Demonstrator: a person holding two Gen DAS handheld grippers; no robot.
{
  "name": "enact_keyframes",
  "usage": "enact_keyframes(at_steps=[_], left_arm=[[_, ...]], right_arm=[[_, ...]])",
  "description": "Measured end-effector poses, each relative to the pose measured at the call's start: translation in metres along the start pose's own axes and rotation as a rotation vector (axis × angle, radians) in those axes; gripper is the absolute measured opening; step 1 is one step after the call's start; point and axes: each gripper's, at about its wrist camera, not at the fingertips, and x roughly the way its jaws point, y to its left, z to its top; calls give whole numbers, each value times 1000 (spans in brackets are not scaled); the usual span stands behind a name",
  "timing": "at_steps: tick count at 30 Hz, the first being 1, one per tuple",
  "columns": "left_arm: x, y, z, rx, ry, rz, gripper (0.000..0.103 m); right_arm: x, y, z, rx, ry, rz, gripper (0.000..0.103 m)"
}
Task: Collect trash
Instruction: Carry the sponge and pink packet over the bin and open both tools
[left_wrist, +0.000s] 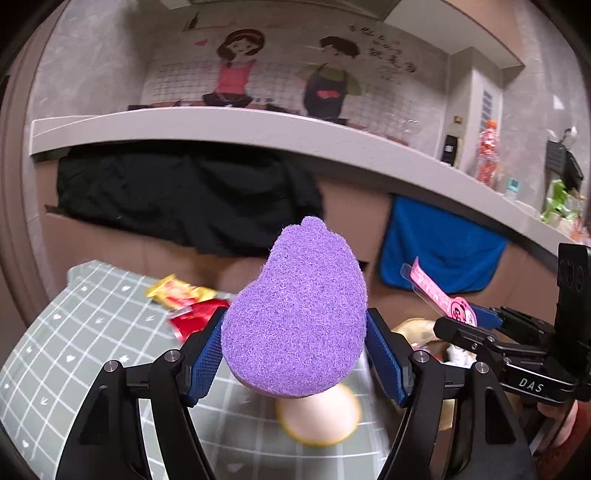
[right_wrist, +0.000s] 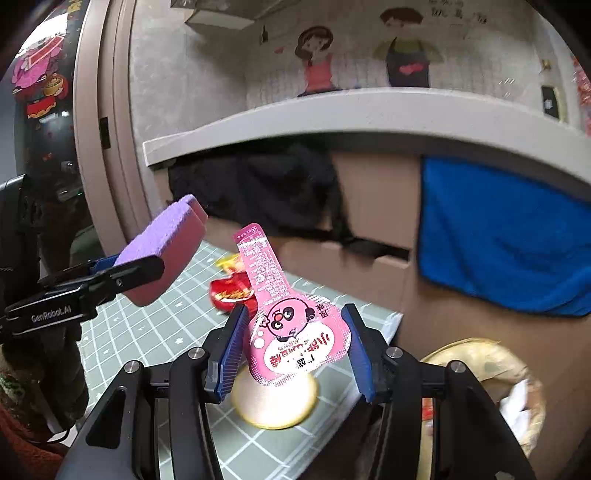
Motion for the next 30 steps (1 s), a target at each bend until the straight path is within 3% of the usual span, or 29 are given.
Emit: enact_keyframes(at_steps=[16,30], left_arm=[[42,-140,-7,133,22,-217,72],[84,-191,-22,177,87,-262,72]], right_arm=[[-82,-100,-17,132,-94,-198,48],[-101,-158,-43,216,-107,-265,48]])
